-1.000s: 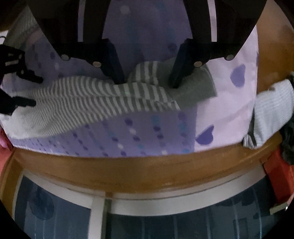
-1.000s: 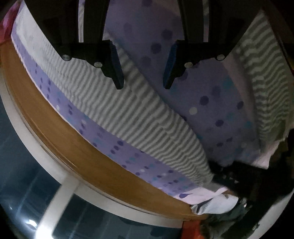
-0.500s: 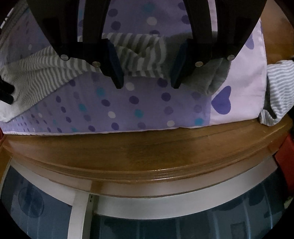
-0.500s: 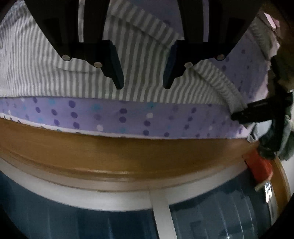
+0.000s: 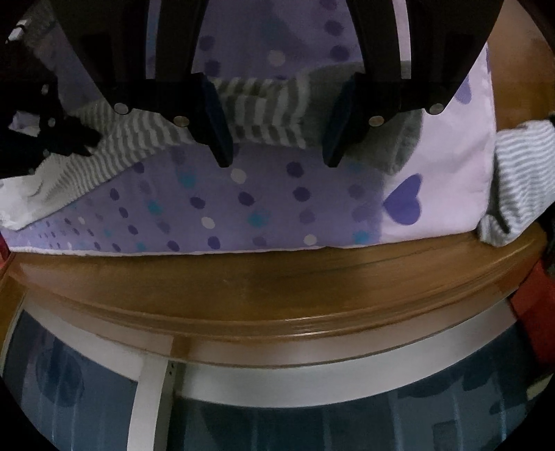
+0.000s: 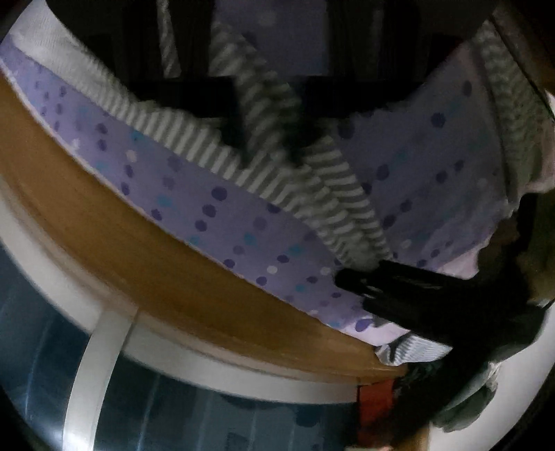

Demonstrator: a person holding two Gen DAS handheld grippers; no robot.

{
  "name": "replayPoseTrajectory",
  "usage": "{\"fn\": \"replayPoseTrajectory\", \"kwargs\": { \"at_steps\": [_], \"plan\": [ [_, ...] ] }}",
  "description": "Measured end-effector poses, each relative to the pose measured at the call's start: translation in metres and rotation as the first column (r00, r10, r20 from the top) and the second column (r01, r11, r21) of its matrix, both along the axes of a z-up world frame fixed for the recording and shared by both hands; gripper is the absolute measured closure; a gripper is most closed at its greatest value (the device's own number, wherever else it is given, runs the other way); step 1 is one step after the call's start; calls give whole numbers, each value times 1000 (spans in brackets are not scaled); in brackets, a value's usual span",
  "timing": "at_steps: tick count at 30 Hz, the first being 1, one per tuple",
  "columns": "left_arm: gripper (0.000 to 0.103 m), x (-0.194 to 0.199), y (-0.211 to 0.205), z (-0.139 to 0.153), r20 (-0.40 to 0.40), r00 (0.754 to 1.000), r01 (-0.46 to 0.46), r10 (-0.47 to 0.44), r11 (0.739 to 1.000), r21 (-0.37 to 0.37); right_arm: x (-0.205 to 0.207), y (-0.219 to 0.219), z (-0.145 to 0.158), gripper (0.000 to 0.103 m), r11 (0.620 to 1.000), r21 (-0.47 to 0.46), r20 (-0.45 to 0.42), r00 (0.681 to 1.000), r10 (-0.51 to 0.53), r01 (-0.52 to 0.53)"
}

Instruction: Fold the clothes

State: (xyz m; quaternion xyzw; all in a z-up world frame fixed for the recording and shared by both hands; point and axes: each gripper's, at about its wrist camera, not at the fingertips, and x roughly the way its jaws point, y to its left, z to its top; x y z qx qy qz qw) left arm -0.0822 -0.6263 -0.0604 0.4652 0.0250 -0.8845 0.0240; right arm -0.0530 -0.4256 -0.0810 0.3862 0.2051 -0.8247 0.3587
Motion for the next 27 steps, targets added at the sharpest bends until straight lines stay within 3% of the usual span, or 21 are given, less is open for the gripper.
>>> {"fn": "replayPoseTrajectory", "kwargs": {
  "at_steps": [6, 9, 13, 16, 19, 20, 22, 24, 25, 27],
  "plan": [
    [49, 30, -16, 15, -44, 998, -35, 36, 999, 24, 4, 23, 20, 101, 977, -212, 224, 974, 27, 21],
    [49, 46, -23, 19, -44, 997, -57, 58, 998, 30, 16, 19, 12, 101, 974, -225, 312, 945, 95, -24],
    [49, 72, -30, 22, -23, 997, -72, 73, 996, 45, 42, 9, -4, 96, 990, -98, 307, 943, 127, -101],
    [49, 80, -23, 19, -9, 998, -58, 59, 996, 61, 61, 17, 4, 92, 992, -81, 262, 958, 118, -100],
    [48, 76, -5, 15, 0, 1000, -11, 11, 997, 73, 70, 53, 26, 70, 994, -113, 202, 979, 34, -11],
    [48, 77, 2, 16, 0, 1000, 13, -13, 996, 83, 69, 71, 30, 56, 992, -117, 183, 983, -27, 49],
    [48, 76, 21, 18, -7, 997, 77, -77, 992, 97, 63, 115, 37, 52, 971, -123, 163, 969, -186, 207],
    [48, 70, 39, 20, -9, 992, 124, -124, 988, 94, 46, 175, 35, 52, 897, -127, 222, 894, -390, 423],
    [48, 66, 47, 20, -9, 989, 145, -145, 985, 92, 39, 206, 32, 52, 836, -139, 270, 832, -484, 531],
    [48, 55, 66, 20, -12, 982, 187, -187, 977, 102, 30, 273, 24, 52, 665, -167, 382, 669, -637, 728]
  ]
}}
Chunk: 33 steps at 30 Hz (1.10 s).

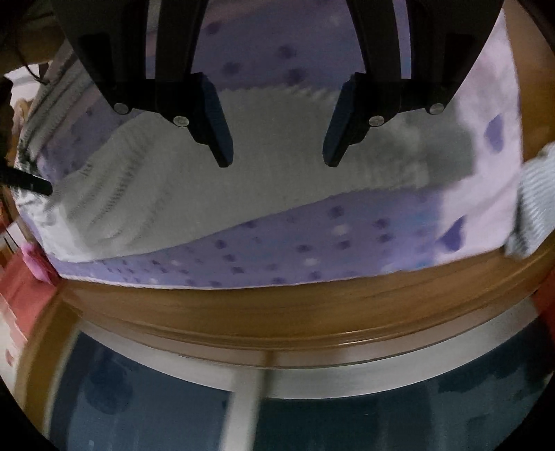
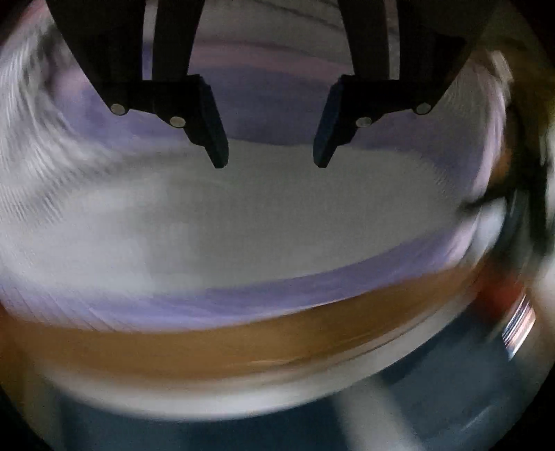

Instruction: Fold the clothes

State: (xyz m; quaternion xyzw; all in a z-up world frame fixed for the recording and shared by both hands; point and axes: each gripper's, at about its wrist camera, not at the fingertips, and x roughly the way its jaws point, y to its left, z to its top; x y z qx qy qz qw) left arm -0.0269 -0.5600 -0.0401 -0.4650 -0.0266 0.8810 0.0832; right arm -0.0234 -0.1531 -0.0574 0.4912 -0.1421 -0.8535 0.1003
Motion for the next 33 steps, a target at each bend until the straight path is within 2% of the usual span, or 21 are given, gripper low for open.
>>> {"fn": "replayPoseTrajectory", "kwargs": {
  "at_steps": [2, 3, 7, 11, 13, 16, 18, 20, 21, 22, 23, 25, 30, 31, 33],
  "plan": [
    [48, -12, 19, -2, 6, 999, 37, -37, 999, 8, -1, 53, -7, 52, 981, -91, 39, 985, -169, 171],
    [48, -20, 30, -4, 11, 998, 60, -60, 998, 6, 0, 69, -10, 52, 975, -78, 49, 977, -205, 209],
    [48, -38, 57, -14, 29, 995, 97, -96, 995, -28, 4, 87, -15, 53, 971, 60, 24, 973, -232, 230],
    [48, -44, 63, -30, 85, 993, 83, -79, 996, -41, 17, 92, -11, 53, 948, 102, -29, 953, -301, 303],
    [48, -44, 62, -36, 95, 993, 77, -73, 996, -42, 23, 91, -12, 53, 944, 152, -41, 956, -292, 295],
    [48, -42, 65, -37, 91, 993, 83, -77, 995, -61, 20, 75, -12, 53, 951, 250, -47, 983, -175, 181],
    [48, -41, 67, -38, 89, 993, 89, -81, 993, -80, 20, 60, -17, 53, 915, 387, -51, 993, -104, 115],
    [48, -40, 68, -39, 86, 993, 92, -84, 991, -95, 22, 58, -24, 53, 872, 475, -51, 993, -108, 119],
    [48, -39, 68, -39, 84, 993, 93, -84, 991, -98, 23, 61, -27, 57, 864, 487, -48, 992, -121, 128],
    [48, -39, 68, -40, 83, 993, 93, -85, 991, -100, 25, 66, -27, 70, 864, 481, -45, 989, -141, 145],
    [48, -38, 66, -40, 82, 993, 87, -80, 992, -93, 28, 72, -27, 92, 857, 489, -32, 985, -167, 161],
    [48, -37, 63, -40, 80, 994, 79, -73, 994, -77, 36, 81, -25, 94, 840, 515, 0, 980, -201, 172],
    [48, -34, 62, -42, 71, 995, 79, -74, 994, -79, 45, 76, -24, 93, 819, 562, 25, 987, -158, 117],
    [48, -35, 62, -41, 74, 995, 76, -71, 994, -79, 44, 74, -21, 93, 829, 547, 22, 988, -153, 116],
    [48, -34, 60, -40, 85, 995, 65, -58, 995, -73, 44, 67, -7, 85, 863, 488, -7, 989, -148, 133]
  ]
}}
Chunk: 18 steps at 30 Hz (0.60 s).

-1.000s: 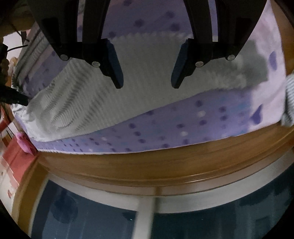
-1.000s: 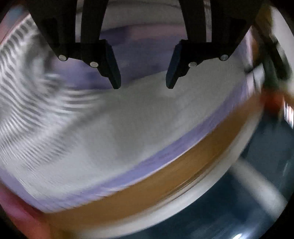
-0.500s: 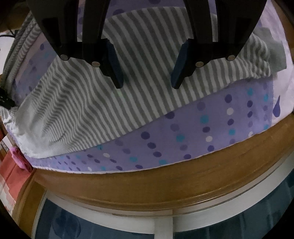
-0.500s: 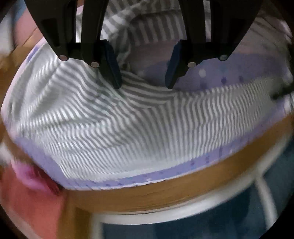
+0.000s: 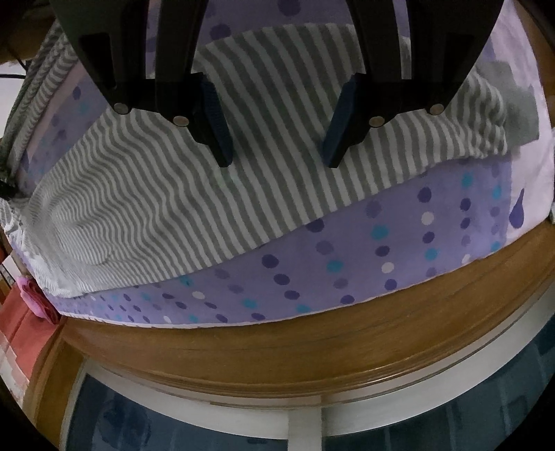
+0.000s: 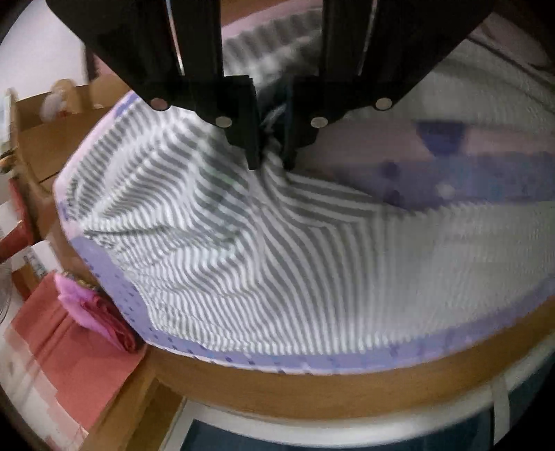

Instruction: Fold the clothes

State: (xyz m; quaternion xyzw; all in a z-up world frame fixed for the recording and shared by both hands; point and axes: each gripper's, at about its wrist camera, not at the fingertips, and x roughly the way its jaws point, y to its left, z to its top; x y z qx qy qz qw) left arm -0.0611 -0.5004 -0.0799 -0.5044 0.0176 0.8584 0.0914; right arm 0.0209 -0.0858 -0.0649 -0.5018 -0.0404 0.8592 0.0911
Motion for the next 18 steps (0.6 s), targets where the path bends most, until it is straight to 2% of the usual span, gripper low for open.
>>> {"fn": "replayPoseTrajectory", "kwargs": {
  "at_steps": [1, 2, 3, 5, 6, 8, 12, 16, 18],
  "plan": [
    [48, 1, -1, 1, 4, 1000, -6, 6, 1000, 1, 3, -4, 10, 82, 1000, -26, -31, 1000, 7, -7],
    [48, 1, -1, 2, 9, 1000, -12, 12, 1000, 1, 3, -10, 19, 72, 999, -47, -66, 998, 17, -20],
    [48, 3, -3, 3, 13, 1000, -22, 22, 1000, 2, 2, -17, 28, 56, 998, -58, -104, 994, 30, -36],
    [48, 7, -8, 7, 18, 999, -45, 45, 999, 15, -1, -32, 40, 41, 995, -71, -164, 985, 62, -75],
    [48, 10, -11, 9, 18, 998, -57, 57, 998, 23, -4, -43, 43, 38, 991, -81, -182, 979, 90, -106],
    [48, 18, -19, 14, 14, 997, -82, 82, 996, 31, -12, -65, 47, 38, 978, -105, -207, 966, 154, -178],
    [48, 40, -37, 22, 20, 992, -126, 125, 992, 12, -22, -114, 31, 38, 937, -158, -192, 941, 280, -312],
    [48, 58, -64, 30, 17, 986, -165, 165, 986, 6, -15, -163, 22, 38, 893, -235, -167, 921, 351, -383],
    [48, 69, -86, 33, 12, 984, -177, 177, 984, 20, -5, -189, 23, 38, 880, -231, -171, 907, 384, -416]
  ]
}}
